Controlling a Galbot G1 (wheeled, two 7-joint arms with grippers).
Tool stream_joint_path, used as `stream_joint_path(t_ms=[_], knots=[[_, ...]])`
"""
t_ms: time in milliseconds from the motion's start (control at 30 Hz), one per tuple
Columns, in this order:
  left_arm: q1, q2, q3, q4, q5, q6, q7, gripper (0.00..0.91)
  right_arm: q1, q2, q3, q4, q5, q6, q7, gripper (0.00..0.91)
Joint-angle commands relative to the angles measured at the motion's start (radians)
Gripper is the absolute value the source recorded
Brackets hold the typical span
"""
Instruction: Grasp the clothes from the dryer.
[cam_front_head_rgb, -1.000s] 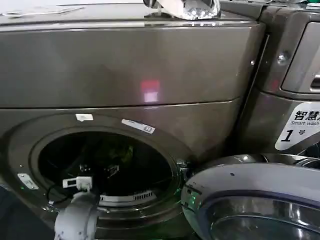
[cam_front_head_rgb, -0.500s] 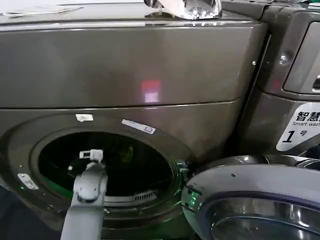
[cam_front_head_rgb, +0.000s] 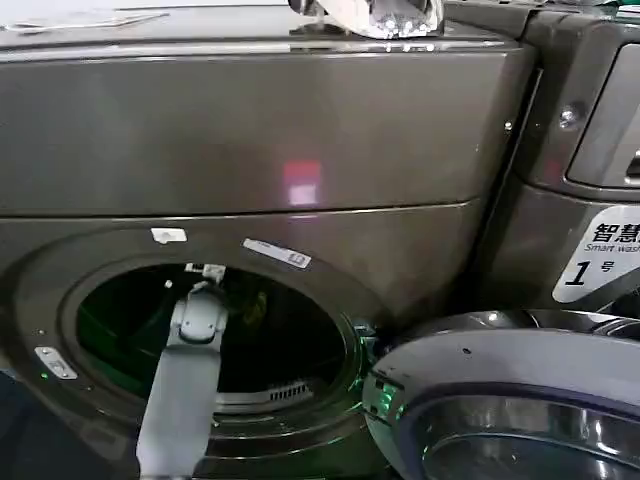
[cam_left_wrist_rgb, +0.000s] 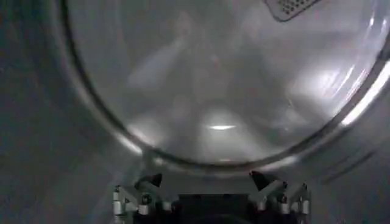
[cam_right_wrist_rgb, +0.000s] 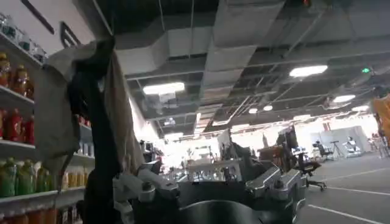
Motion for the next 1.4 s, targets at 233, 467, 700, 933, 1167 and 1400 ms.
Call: stream_joint_path(t_ms=[233, 467, 700, 933, 1167, 1400], knots=[[-0.154, 0.013, -0.007, 0.22, 0.594, -0.381, 0.617, 0.907, 0.002, -0.002, -0.001, -0.017, -0.003, 0.021, -0.007, 0.907], [-0.203, 0.014, -0.005, 0.248, 0.562, -0.385, 0.727, 0.907, 0.014, 0.002, -0.013, -0.014, -0.007, 0.024, -0.004, 0.907], [-0.223, 0.023, 0.002, 0.286, 0.525, -0.382, 0.767, 0.907, 0.008, -0.006, -0.007, -0.013, -0.007, 0.033, -0.001, 0.907], [-0.238, 0.028, -0.009, 0.346, 0.514, -0.353, 0.73, 0.907, 0.008, -0.001, -0.012, -0.008, -0.009, 0.035, 0.0, 0.907], [-0.271, 0.027, -0.026, 0.434, 0.494, -0.337, 0.655, 0.907, 0.004, -0.001, -0.011, -0.007, -0.009, 0.038, -0.001, 0.907], [-0.297, 0.017, -0.04, 0.516, 0.499, -0.364, 0.568, 0.907, 0.006, 0.006, -0.022, -0.006, -0.014, 0.049, -0.001, 0.907]])
